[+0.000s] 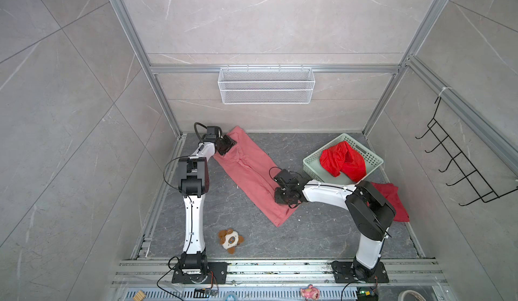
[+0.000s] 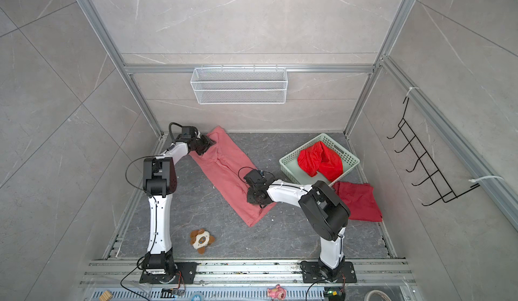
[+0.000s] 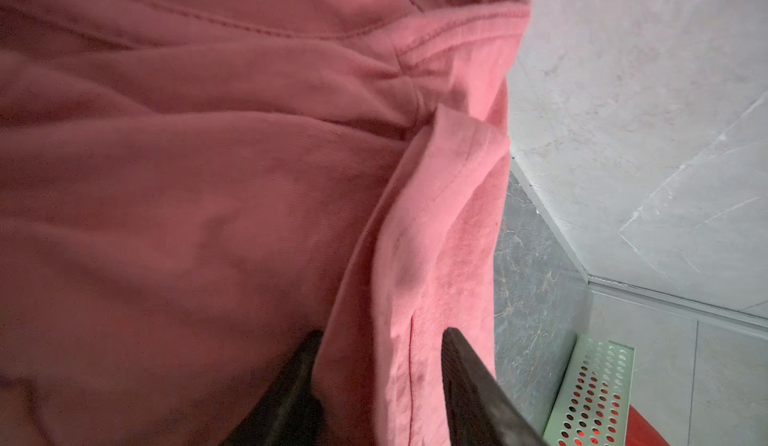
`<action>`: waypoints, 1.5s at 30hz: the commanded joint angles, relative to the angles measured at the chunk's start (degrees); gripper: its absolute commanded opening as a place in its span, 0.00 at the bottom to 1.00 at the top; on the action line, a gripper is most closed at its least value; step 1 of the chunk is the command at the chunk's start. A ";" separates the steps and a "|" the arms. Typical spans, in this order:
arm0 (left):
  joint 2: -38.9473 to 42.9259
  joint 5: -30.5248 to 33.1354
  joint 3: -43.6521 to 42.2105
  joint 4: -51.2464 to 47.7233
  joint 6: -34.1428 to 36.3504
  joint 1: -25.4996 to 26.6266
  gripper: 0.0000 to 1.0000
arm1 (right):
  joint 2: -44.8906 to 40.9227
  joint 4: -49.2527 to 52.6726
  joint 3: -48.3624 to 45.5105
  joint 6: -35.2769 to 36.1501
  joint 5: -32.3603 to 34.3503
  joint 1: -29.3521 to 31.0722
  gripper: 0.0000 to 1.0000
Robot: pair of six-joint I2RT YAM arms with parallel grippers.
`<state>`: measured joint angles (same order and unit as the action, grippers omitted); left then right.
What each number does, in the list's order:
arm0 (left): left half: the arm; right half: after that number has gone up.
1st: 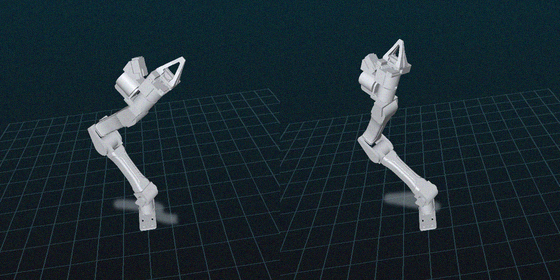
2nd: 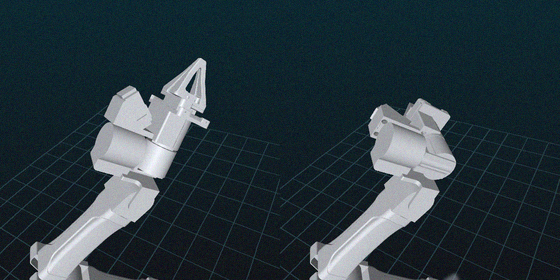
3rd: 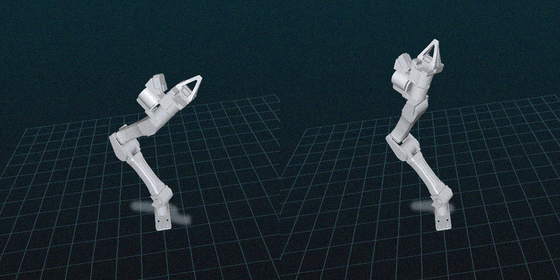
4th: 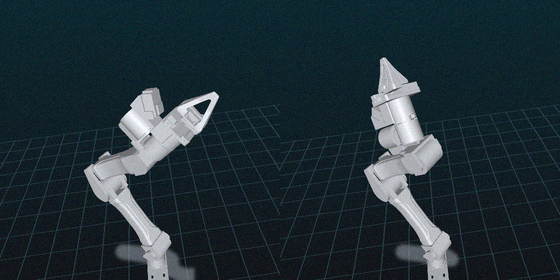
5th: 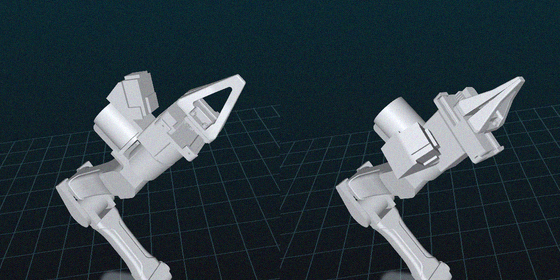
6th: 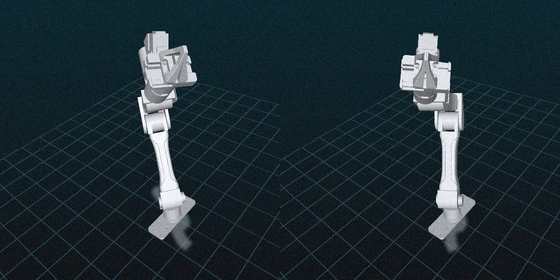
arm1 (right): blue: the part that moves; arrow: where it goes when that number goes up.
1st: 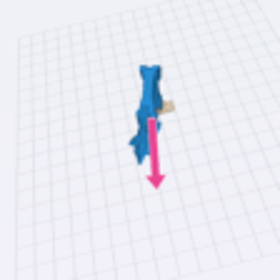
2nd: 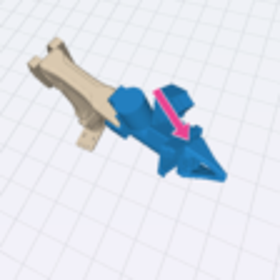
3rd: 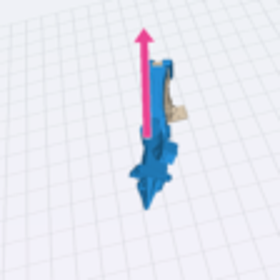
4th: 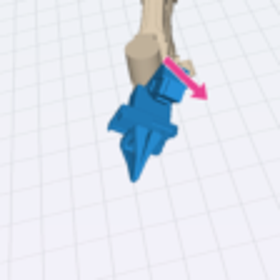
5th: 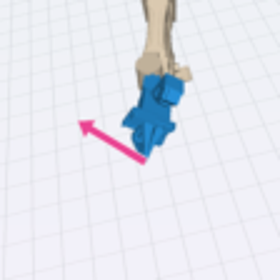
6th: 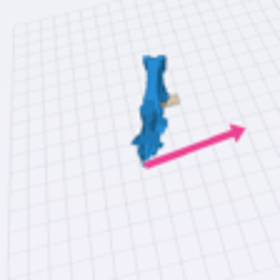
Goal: Fold and stack the t-shirts
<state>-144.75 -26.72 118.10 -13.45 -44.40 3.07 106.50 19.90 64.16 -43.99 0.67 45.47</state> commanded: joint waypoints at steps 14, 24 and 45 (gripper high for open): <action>12.59 -2.09 -1.71 -0.60 3.84 1.85 0.51 | -12.50 16.75 1.23 5.29 4.19 2.61 0.45; 29.91 8.87 -23.90 -3.39 9.37 3.07 0.55 | -9.35 8.73 7.45 10.19 13.18 2.26 0.55; 16.10 22.05 -15.86 -10.02 5.22 8.73 0.59 | -5.56 -1.24 -6.26 1.96 5.78 1.18 0.58</action>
<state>-126.80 -8.54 99.31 -20.45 -37.82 10.55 99.83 20.62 60.38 -38.44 7.70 46.85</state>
